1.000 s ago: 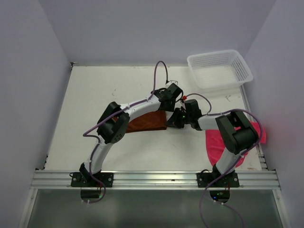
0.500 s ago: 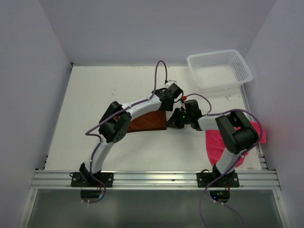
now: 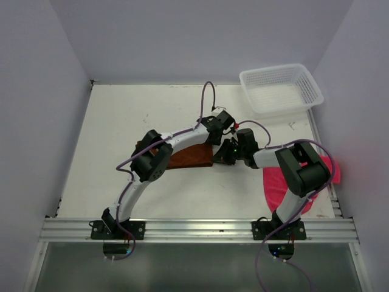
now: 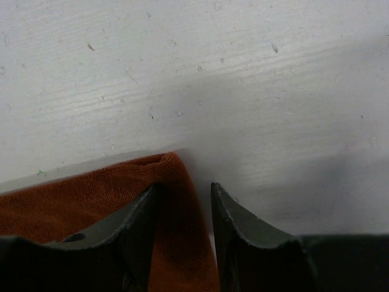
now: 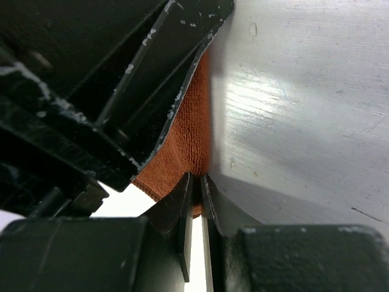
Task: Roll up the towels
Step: Roll the towel
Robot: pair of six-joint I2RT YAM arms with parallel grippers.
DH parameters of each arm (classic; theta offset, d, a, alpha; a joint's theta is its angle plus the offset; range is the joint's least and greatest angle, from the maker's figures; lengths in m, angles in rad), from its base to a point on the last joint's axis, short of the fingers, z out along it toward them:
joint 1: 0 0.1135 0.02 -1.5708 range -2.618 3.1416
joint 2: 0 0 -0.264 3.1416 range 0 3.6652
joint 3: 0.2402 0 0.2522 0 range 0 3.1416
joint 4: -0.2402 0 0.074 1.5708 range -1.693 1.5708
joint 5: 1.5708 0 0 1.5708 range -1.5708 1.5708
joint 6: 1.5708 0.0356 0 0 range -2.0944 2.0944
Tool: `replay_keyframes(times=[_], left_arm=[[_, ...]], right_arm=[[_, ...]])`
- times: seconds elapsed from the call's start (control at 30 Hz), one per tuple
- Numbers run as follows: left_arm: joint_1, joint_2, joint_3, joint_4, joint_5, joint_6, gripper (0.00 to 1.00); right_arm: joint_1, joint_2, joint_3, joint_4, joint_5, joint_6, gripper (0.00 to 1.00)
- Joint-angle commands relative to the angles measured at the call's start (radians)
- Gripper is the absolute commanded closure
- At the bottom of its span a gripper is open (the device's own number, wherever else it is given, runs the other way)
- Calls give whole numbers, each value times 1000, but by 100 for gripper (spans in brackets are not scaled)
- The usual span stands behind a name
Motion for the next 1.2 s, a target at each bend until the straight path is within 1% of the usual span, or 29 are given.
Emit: replay_keyframes(times=[0.0, 0.1, 0.13, 0.2, 0.3, 0.5, 0.57, 0.73, 0.8, 0.83, 0.9, 1.03, 1.07, 1.1, 1.17], left_arm=[[-2, 16, 25, 3, -63, 9, 56], [-3, 24, 24, 3, -70, 8, 57], [-3, 28, 25, 1, -70, 9, 58], [-5, 40, 37, -6, -70, 9, 62], [-3, 57, 50, -7, -54, 22, 64], [-3, 54, 53, 13, -24, 39, 78], [-3, 50, 53, 20, -11, 39, 80], [-5, 25, 51, 29, 38, 26, 87], [-3, 13, 51, 30, 47, 26, 89], [-5, 8, 51, 29, 47, 20, 91], [-3, -7, 50, 29, 62, 12, 93], [6, -45, 31, 41, 157, -30, 96], [9, -77, 15, 58, 174, -35, 97], [12, -96, -4, 96, 199, -41, 98], [18, -142, -50, 122, 217, -58, 98]], right_arm=[[8, 27, -35, -33, 29, -14, 88], [7, 32, -41, -22, 30, -11, 89], [7, 31, -44, -21, 32, -11, 91], [8, 31, -53, -12, 30, -11, 92], [7, 28, -64, -1, 33, -12, 95], [10, 8, -71, -10, 38, -35, 99], [13, -15, -71, -24, 52, -58, 100], [25, -87, -68, -111, 99, -110, 100], [36, -127, -70, -160, 131, -135, 100], [42, -143, -68, -177, 145, -144, 100], [65, -189, -64, -232, 191, -172, 100], [118, -259, -36, -330, 262, -207, 100], [149, -273, -16, -373, 283, -224, 100], [166, -310, -4, -439, 359, -233, 100], [212, -345, 17, -520, 427, -257, 100]])
